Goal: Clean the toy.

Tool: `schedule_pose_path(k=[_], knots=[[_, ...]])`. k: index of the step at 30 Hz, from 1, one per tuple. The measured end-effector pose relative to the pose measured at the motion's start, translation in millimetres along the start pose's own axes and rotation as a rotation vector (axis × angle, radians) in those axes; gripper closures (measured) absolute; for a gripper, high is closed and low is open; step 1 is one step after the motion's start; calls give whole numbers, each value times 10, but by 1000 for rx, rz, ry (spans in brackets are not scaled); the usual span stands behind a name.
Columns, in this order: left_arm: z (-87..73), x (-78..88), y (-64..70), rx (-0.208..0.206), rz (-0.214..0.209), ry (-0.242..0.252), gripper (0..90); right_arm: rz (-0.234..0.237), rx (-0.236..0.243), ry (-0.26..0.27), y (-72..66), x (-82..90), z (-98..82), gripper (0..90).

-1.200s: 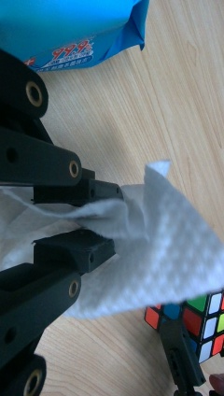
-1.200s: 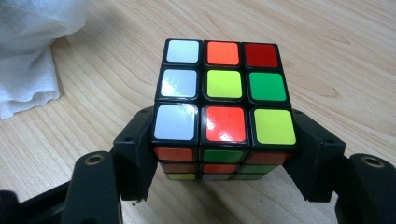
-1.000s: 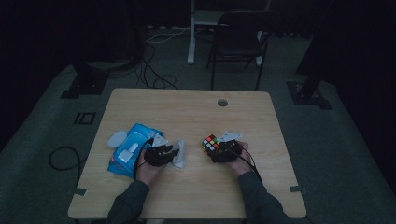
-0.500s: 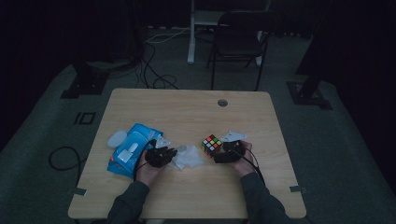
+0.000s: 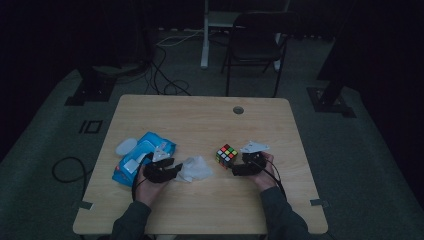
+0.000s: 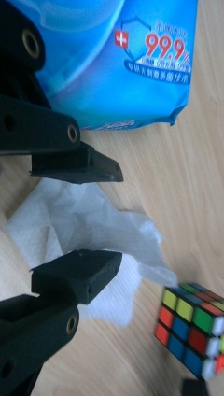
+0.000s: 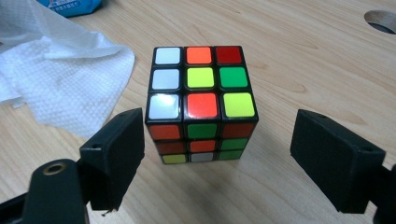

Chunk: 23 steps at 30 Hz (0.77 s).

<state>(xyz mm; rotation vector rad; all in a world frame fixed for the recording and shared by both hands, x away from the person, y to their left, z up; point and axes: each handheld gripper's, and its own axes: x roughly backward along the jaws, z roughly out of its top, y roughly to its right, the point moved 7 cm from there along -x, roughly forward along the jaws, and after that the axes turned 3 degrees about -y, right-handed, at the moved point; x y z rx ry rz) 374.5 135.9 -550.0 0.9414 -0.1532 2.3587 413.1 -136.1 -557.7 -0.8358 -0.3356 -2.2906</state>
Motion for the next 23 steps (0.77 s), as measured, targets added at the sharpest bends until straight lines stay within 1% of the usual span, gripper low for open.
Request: schedule_pose_path(k=[1,3,6,14,19,23], knots=[[5,28,1,3,-2,9,533,0,-3,1,3,10,-8,178],[16,76,3,10,-4,25,525,1,-10,7,10,29,-20,178],[37,127,2,8,-4,41,521,2,-20,15,16,65,-32,177],[62,205,-34,19,2,72,520,8,-40,17,24,142,-95,172],[53,266,-77,43,6,94,519,6,-61,21,61,175,-148,172],[43,282,-109,49,11,98,517,0,-71,19,96,194,-189,172]])
